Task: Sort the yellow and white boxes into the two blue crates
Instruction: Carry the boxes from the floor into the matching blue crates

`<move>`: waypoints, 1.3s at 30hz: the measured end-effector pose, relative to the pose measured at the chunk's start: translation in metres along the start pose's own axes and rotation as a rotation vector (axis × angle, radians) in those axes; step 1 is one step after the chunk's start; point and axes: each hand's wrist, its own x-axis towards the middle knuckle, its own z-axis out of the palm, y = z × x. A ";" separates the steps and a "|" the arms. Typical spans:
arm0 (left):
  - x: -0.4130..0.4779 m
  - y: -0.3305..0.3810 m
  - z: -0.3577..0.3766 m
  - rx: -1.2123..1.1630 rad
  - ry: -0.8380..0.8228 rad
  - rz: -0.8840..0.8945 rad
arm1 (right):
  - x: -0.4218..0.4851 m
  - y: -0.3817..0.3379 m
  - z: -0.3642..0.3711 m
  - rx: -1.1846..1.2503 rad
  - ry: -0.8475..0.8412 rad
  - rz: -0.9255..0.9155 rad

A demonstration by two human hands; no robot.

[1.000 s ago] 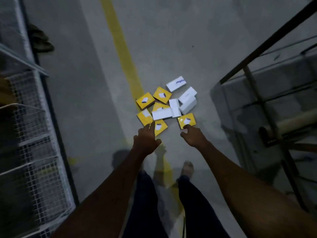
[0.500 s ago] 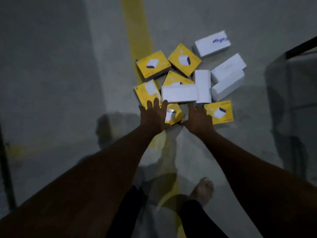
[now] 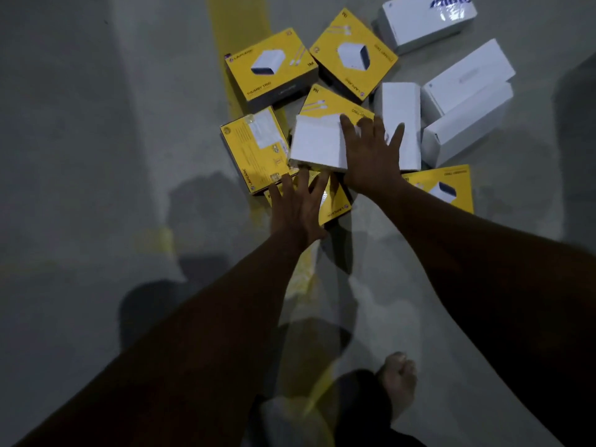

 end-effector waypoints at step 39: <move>-0.457 -0.078 -0.656 -2.377 0.067 -0.428 | -0.363 -0.116 -0.686 1.682 -0.218 0.162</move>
